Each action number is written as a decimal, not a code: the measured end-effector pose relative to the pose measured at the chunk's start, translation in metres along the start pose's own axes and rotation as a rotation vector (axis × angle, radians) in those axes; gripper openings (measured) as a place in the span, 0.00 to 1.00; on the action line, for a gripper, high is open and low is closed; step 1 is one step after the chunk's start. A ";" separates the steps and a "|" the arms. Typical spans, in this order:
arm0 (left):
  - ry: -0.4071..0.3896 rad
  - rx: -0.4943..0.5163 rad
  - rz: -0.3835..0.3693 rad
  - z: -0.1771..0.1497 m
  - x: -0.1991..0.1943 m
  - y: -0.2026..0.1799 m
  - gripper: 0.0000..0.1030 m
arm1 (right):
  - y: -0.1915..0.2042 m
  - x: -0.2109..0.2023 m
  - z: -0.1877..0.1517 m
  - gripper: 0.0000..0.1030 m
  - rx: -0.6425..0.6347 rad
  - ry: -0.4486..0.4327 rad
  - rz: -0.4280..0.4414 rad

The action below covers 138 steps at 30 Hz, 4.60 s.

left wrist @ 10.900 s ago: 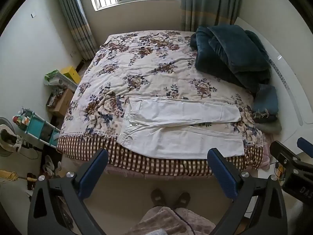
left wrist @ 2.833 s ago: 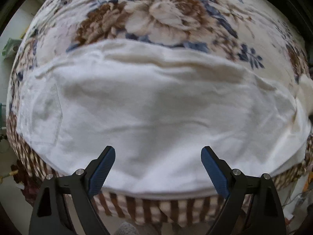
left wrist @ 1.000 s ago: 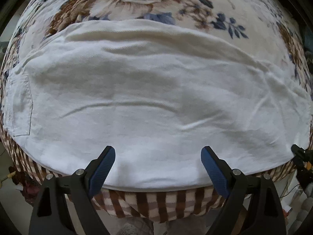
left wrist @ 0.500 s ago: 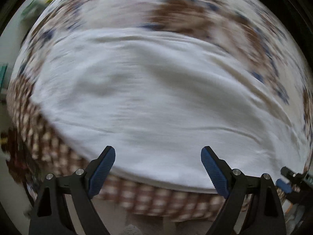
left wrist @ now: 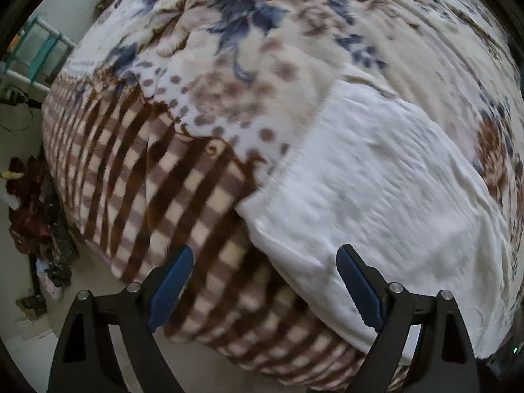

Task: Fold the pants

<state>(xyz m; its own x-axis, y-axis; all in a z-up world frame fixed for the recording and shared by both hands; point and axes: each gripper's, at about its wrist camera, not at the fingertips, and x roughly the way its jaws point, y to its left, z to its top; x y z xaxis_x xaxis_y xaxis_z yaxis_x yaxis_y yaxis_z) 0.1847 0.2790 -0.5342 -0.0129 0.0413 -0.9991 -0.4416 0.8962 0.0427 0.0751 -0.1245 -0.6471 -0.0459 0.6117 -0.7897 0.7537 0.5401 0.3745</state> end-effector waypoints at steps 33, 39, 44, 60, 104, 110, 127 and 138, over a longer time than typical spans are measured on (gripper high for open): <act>-0.222 0.201 -0.009 -0.023 -0.071 -0.056 0.98 | 0.027 -0.031 -0.020 0.79 -0.214 -0.018 -0.051; -0.173 0.340 -0.038 -0.021 -0.057 -0.154 0.98 | 0.105 -0.092 0.043 0.79 -0.531 -0.209 -0.137; -0.154 0.379 0.001 -0.018 -0.032 -0.204 0.98 | 0.184 -0.062 0.128 0.79 -0.794 -0.019 -0.212; -0.028 0.205 0.070 -0.011 0.007 -0.206 0.98 | 0.207 -0.047 0.209 0.64 -0.883 0.322 -0.183; -0.041 0.455 0.175 0.067 0.050 -0.377 1.00 | 0.112 -0.115 0.281 0.26 -0.675 0.177 -0.160; -0.099 0.406 0.109 0.066 0.013 -0.373 1.00 | 0.095 -0.216 0.275 0.43 -0.672 -0.060 -0.188; -0.091 0.536 0.027 0.084 0.052 -0.393 1.00 | 0.033 -0.176 0.269 0.12 -0.331 -0.159 -0.111; -0.059 0.534 -0.152 0.016 -0.024 -0.389 1.00 | -0.063 -0.286 0.224 0.75 -0.268 -0.331 0.230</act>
<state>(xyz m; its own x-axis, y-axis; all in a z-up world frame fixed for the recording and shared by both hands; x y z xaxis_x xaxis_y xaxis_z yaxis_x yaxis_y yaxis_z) 0.3709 -0.0639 -0.5267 0.0721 -0.0952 -0.9928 0.0812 0.9927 -0.0893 0.1882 -0.4630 -0.5536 0.3459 0.5392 -0.7679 0.5226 0.5690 0.6350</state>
